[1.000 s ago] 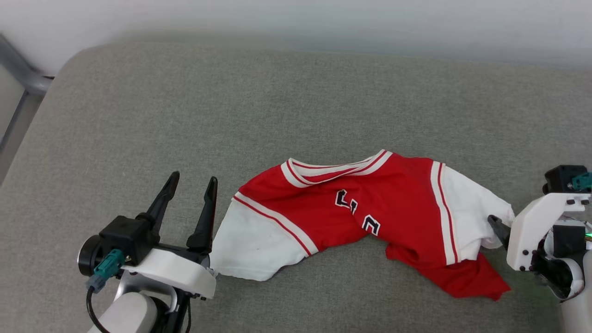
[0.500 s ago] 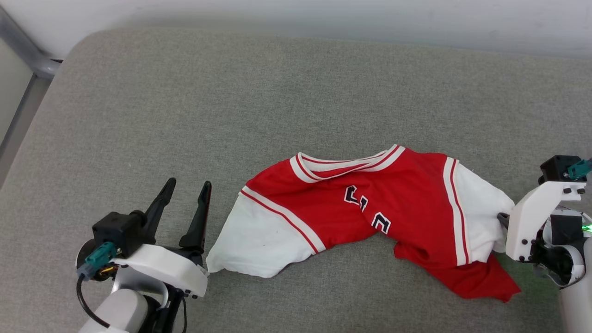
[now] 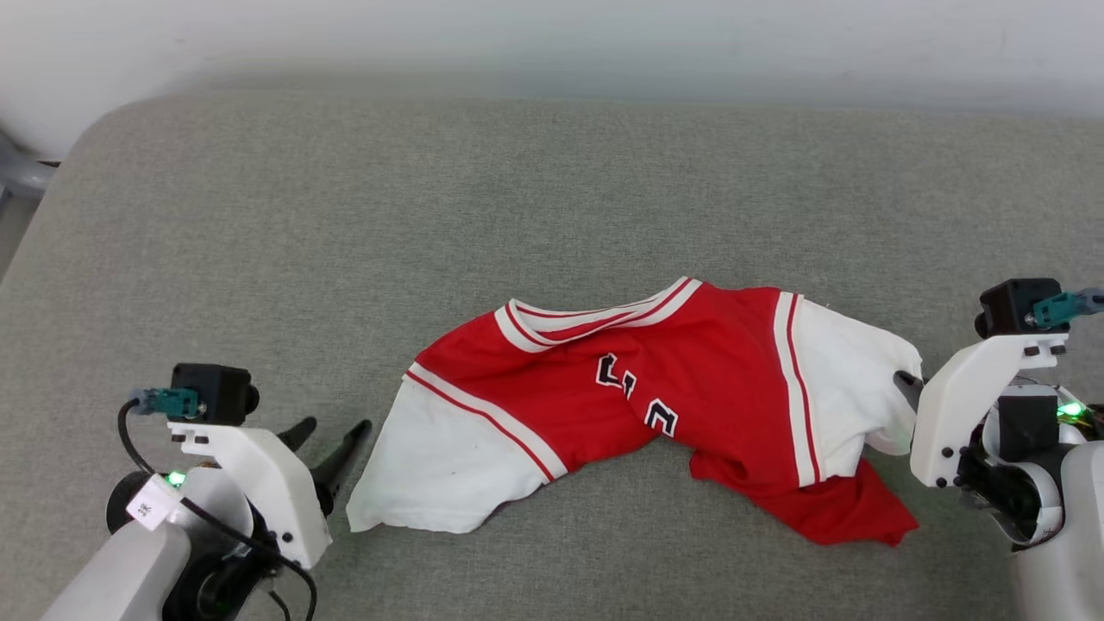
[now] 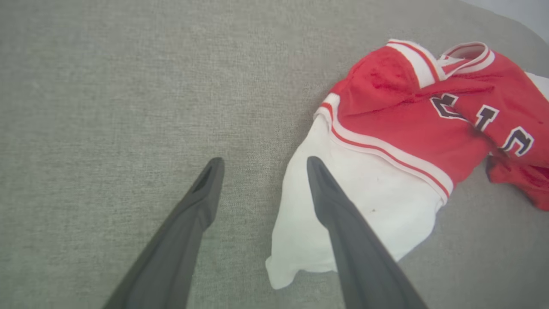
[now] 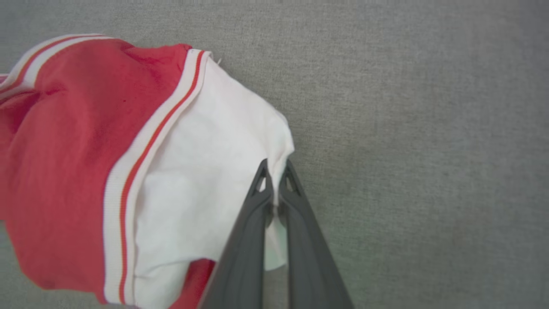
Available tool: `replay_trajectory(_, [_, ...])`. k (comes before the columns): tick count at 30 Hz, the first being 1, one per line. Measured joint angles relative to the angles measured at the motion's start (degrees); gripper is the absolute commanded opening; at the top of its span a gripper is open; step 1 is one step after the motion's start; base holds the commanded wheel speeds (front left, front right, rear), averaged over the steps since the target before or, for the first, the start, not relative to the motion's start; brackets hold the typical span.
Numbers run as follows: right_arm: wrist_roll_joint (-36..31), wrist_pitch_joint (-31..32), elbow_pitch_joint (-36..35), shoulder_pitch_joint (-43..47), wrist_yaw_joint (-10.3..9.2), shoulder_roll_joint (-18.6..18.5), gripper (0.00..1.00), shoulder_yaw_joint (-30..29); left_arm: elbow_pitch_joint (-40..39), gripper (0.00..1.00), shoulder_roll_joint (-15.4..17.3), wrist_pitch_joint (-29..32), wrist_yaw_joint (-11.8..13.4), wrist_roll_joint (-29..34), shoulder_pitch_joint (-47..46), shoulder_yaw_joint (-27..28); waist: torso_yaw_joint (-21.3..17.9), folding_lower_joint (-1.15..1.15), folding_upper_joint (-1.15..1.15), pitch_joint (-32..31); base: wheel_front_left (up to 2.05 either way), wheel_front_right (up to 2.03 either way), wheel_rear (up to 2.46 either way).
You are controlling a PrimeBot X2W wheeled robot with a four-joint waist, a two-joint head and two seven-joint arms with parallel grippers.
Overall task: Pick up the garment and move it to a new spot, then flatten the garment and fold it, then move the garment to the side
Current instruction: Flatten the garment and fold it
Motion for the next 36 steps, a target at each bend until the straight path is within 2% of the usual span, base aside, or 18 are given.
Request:
replay_trajectory(6, [0.12, 0.27, -2.44, 1.21, 0.0, 1.49, 0.0, 0.67, 2.03, 1.0, 1.33, 9.43, -0.52, -4.41, 0.01, -1.78, -2.12, 0.0, 0.0, 0.9, 0.0, 0.0, 0.0])
replay_trajectory(15, [0.1, -0.14, -3.34, 1.79, 0.0, 2.33, 0.0, 0.49, 6.0, 1.0, 1.21, 16.81, -2.99, -6.32, -2.01, -5.02, -3.7, 0.0, 0.0, 2.33, 0.0, 0.0, 0.0])
replay_trajectory(16, [0.07, -0.38, -3.34, 1.79, 0.0, 2.34, 0.0, 0.34, 6.22, 0.77, 1.2, 17.48, -3.32, -6.41, -2.33, -5.5, -3.75, -0.01, 0.0, 2.28, 0.0, 0.0, 0.0])
replay_trajectory(17, [0.0, -0.46, -3.32, 1.79, 0.0, 2.33, 0.0, 0.21, 6.37, 0.46, 1.11, 18.13, -3.71, -6.53, -2.55, -5.93, -3.77, -0.01, 0.0, 2.22, 0.0, 0.0, 0.0])
replay_trajectory(18, [0.01, -0.62, -3.25, 1.8, 0.0, 2.34, 0.0, 0.09, 6.47, 0.31, 0.97, 18.83, -3.97, -6.56, -2.71, -6.35, -3.77, -0.01, 0.0, 2.12, 0.0, 0.0, 0.0])
replay_trajectory(19, [0.01, -0.68, -3.22, 1.8, 0.0, 2.34, 0.0, 0.01, 6.51, 0.0, 0.84, 19.05, -4.22, -6.54, -2.77, -6.64, -3.76, -0.01, 0.0, 2.01, 0.0, 0.0, 0.0])
replay_trajectory(22, [0.1, -1.22, -3.03, 1.82, 0.0, 2.31, 0.0, -0.08, 7.3, 0.0, 0.48, 19.42, -4.35, -5.95, -2.99, -7.54, -3.7, -0.01, 0.0, 1.61, 0.0, 0.0, 0.0])
replay_trajectory(23, [0.16, -2.45, -3.21, 1.8, 0.0, 2.05, 0.0, -0.05, 7.97, 0.0, -0.47, 17.86, -4.63, -4.41, -2.99, -8.4, -3.59, 0.0, 0.0, 1.14, 0.0, 0.0, 0.0])
replay_trajectory(29, [-0.56, -6.89, -3.82, 1.23, 0.0, 1.09, 0.0, -0.67, 8.91, 0.0, -0.77, 11.54, -3.97, 0.19, -3.76, -8.47, -3.38, -0.01, 0.0, -0.27, 0.0, 0.0, 0.0])
replay_trajectory(30, [-1.29, -8.56, -3.85, 0.64, 0.0, 0.64, 0.0, -0.91, 9.23, 0.0, -0.64, 9.59, -2.75, 2.1, -4.92, -8.14, -3.29, 0.0, 0.0, -1.11, 0.0, 0.0, 0.0])
replay_trajectory(36, [-2.72, -12.07, -2.74, -2.03, 0.0, -0.79, 0.0, -1.34, 8.73, 0.0, -0.56, 4.44, -0.09, 4.28, -9.66, -5.0, -3.11, 0.0, 0.0, -4.01, 0.0, 0.0, 0.0])
